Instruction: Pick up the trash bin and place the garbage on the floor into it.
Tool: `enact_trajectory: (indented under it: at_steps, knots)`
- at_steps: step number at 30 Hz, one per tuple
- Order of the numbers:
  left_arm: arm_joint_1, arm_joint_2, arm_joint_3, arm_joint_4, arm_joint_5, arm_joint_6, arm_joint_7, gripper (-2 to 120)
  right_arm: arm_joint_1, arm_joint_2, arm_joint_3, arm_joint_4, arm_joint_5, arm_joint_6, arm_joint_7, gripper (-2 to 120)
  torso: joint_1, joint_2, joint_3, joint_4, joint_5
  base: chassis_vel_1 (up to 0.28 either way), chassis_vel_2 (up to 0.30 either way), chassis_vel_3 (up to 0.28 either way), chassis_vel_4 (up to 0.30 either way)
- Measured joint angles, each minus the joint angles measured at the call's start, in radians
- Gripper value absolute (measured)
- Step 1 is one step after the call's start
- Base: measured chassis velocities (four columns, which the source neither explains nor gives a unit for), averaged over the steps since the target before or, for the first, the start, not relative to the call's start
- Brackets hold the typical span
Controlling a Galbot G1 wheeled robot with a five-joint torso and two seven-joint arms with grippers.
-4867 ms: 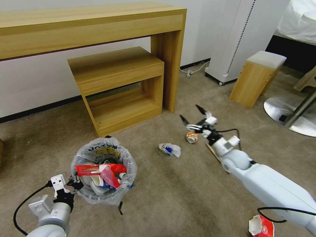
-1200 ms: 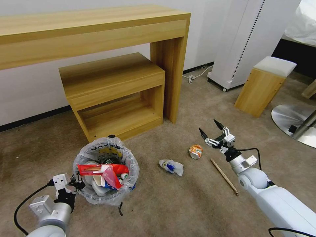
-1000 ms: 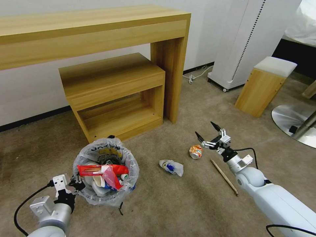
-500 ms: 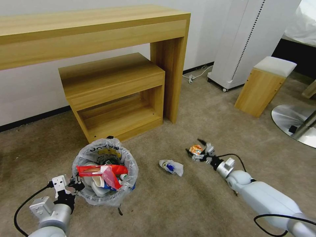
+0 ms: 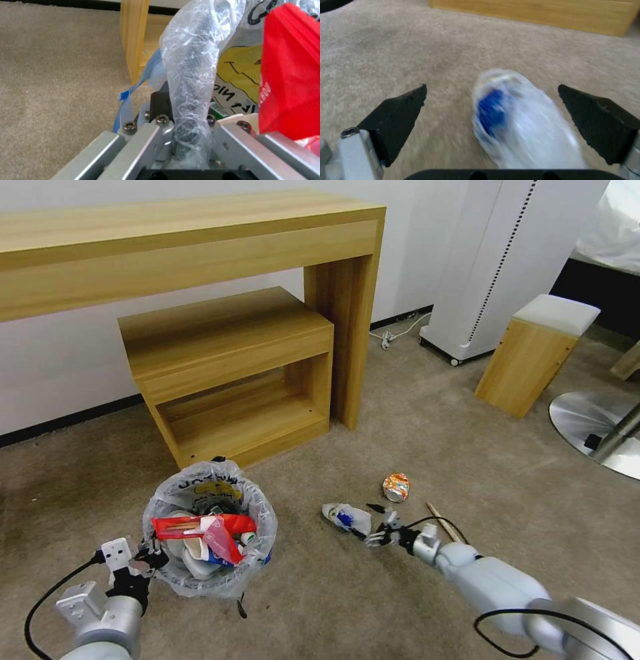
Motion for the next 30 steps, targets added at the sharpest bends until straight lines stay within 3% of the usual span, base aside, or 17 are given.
enact_trajectory:
  at_steps: [6, 22, 28, 30]
  knots:
    - [0.002, -0.001, 0.0, 0.002, -0.001, -0.005, 0.0, 1, 0.022, 0.052, 0.013, -0.058, -0.029, 0.001, -0.011, 100, 0.0, 0.0, 0.0, -0.0003, 0.0, 0.0, 0.0, 0.0, 0.0]
    - [0.011, 0.006, 0.005, -0.002, -0.005, -0.008, 0.001, 1, 0.018, 0.094, 0.083, -0.156, -0.123, 0.008, -0.006, 100, 0.0, 0.0, 0.0, -0.0003, 0.0002, 0.0, 0.0, 0.0, 0.0]
    - [0.021, 0.006, 0.003, -0.014, -0.007, -0.012, 0.002, 1, 0.013, 0.128, 0.137, -0.206, -0.189, 0.008, 0.001, 92, 0.0, 0.0, 0.0, -0.0002, 0.0002, 0.0, 0.0, 0.0, 0.0]
    - [0.028, 0.006, 0.0, -0.02, -0.008, -0.015, 0.002, 1, 0.014, 0.14, 0.158, -0.232, -0.214, 0.013, 0.002, 83, 0.0, 0.0, 0.0, -0.0003, 0.0001, 0.0, 0.0, 0.0, 0.0]
